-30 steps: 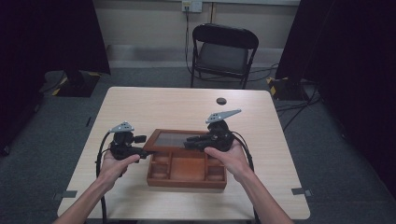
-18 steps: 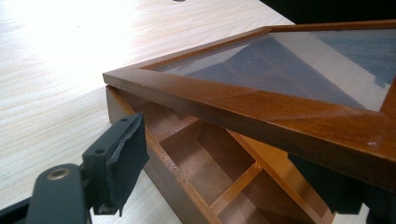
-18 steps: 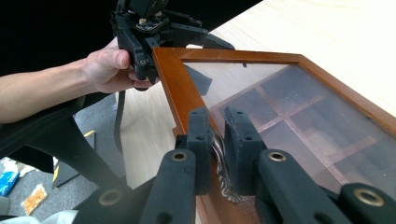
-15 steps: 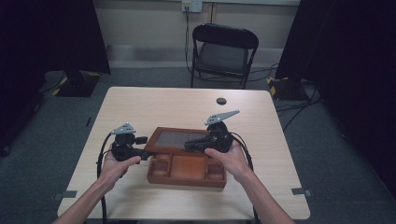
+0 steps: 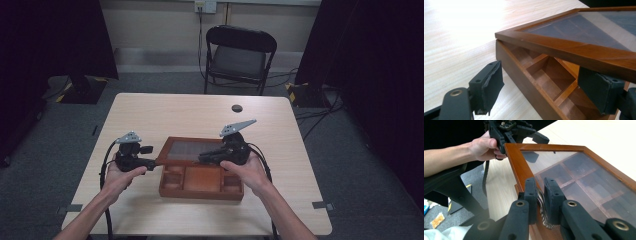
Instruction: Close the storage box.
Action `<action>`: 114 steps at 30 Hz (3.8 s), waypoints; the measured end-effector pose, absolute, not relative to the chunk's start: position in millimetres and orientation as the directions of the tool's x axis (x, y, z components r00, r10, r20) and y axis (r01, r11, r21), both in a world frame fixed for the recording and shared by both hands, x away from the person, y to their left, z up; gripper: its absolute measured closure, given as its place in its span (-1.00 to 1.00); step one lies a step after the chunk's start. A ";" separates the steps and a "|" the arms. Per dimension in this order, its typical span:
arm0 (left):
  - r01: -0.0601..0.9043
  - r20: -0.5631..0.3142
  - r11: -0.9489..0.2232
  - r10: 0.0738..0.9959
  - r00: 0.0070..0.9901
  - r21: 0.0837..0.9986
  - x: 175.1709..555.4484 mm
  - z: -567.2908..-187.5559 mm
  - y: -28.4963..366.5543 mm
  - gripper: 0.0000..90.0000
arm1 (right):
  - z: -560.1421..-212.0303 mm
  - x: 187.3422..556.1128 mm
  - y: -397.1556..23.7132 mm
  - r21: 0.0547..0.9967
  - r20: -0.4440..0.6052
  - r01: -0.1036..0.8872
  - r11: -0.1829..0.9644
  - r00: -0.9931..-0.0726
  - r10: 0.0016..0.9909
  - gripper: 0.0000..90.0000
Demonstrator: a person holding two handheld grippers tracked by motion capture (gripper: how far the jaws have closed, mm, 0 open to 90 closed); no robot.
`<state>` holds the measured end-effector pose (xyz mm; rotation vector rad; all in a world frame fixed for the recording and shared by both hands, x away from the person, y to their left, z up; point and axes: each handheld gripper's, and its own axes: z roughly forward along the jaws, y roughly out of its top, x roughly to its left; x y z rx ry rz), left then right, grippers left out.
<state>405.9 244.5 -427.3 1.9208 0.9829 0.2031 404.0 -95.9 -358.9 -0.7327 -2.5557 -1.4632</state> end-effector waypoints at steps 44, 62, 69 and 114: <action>0.584 -0.277 -0.190 0.739 0.614 0.789 413.6 -426.6 263.5 -0.56 | -398.1 382.9 -91.2 0.717 0.299 0.448 0.534 -0.890 0.344 0.82; 0.585 -0.283 -0.193 0.731 0.621 0.788 412.4 -425.7 261.4 -0.56 | -427.2 383.2 -78.4 0.676 0.324 0.470 0.568 -0.882 0.343 0.83; 0.587 -0.281 -0.201 0.729 0.624 0.784 411.9 -426.3 260.7 -0.56 | -429.3 381.9 -78.0 0.665 0.311 0.465 0.585 -0.884 0.350 0.83; 0.702 -0.175 -0.279 0.848 0.501 0.656 410.3 -462.8 310.3 -0.58 | -454.0 392.3 -278.1 0.671 0.239 0.738 0.074 -0.309 0.921 -0.68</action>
